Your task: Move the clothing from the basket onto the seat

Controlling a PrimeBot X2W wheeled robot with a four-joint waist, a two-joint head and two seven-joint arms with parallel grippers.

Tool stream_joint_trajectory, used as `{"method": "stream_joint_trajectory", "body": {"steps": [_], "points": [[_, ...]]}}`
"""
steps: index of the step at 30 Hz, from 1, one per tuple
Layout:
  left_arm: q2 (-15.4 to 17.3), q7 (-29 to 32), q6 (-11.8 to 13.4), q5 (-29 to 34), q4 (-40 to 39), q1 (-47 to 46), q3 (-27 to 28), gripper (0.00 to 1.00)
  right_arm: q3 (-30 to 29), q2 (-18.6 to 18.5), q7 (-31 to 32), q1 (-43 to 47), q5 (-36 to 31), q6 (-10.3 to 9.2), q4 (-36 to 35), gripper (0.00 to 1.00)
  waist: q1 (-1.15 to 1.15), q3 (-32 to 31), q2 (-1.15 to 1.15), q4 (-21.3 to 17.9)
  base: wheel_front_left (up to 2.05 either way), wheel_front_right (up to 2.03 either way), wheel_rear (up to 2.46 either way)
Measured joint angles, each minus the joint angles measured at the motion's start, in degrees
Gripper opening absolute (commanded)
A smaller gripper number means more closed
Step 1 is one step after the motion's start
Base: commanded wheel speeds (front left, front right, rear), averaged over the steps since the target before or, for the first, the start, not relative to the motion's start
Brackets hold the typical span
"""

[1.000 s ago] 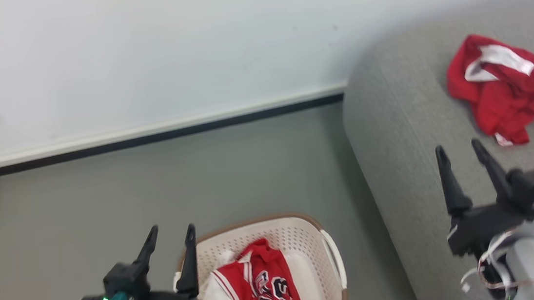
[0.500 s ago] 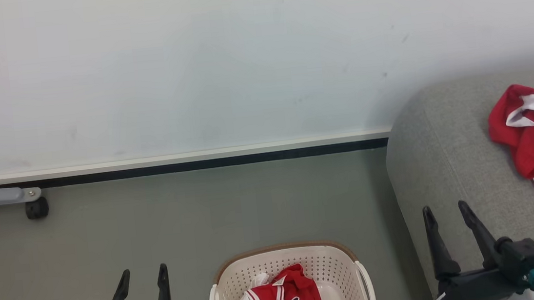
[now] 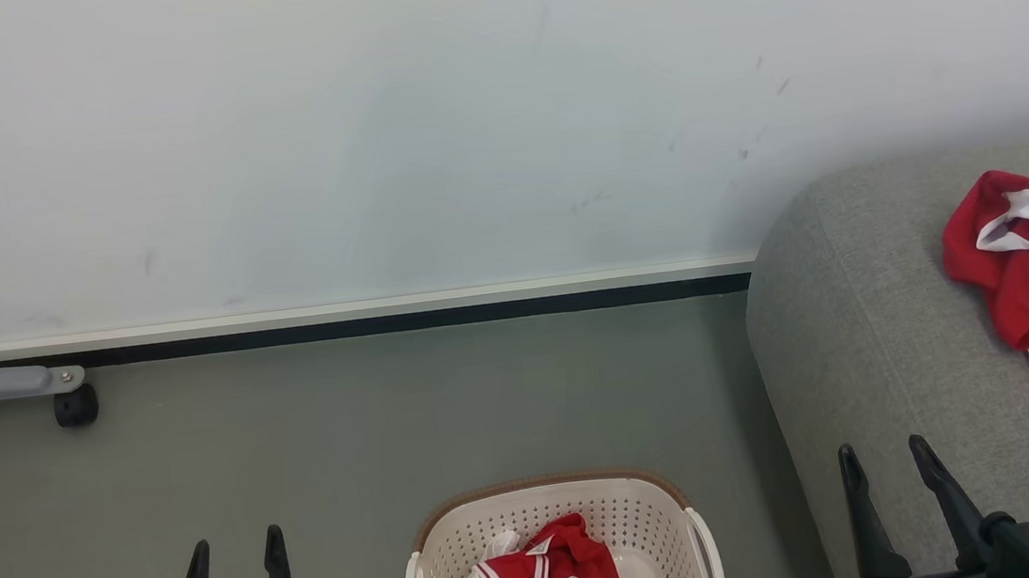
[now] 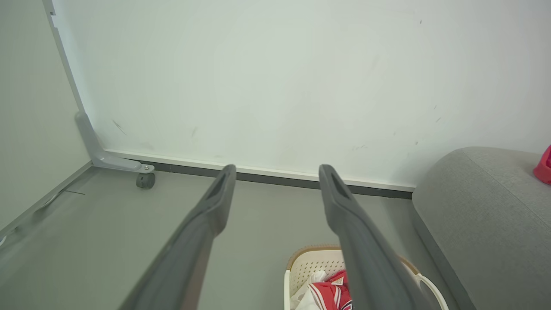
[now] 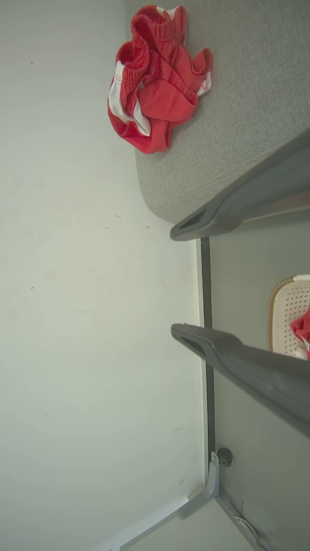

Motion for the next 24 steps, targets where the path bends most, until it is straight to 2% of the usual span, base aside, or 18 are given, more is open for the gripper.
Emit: {"method": "stream_joint_trajectory", "body": {"steps": [10,24], "points": [[-0.75,0.00,0.01,1.80,-1.54,0.97,2.22,1.00,-0.74,0.00,0.00,1.57,0.00,-0.46,-1.47,1.00,0.00,0.05,0.00,-0.66,0.00,0.00,0.00],[-1.63,0.00,0.01,3.10,-2.15,2.11,2.60,1.00,-1.05,-0.05,0.00,2.70,-0.46,-0.55,-2.80,1.00,0.00,-0.04,0.00,-0.90,0.00,0.00,0.00]]}}
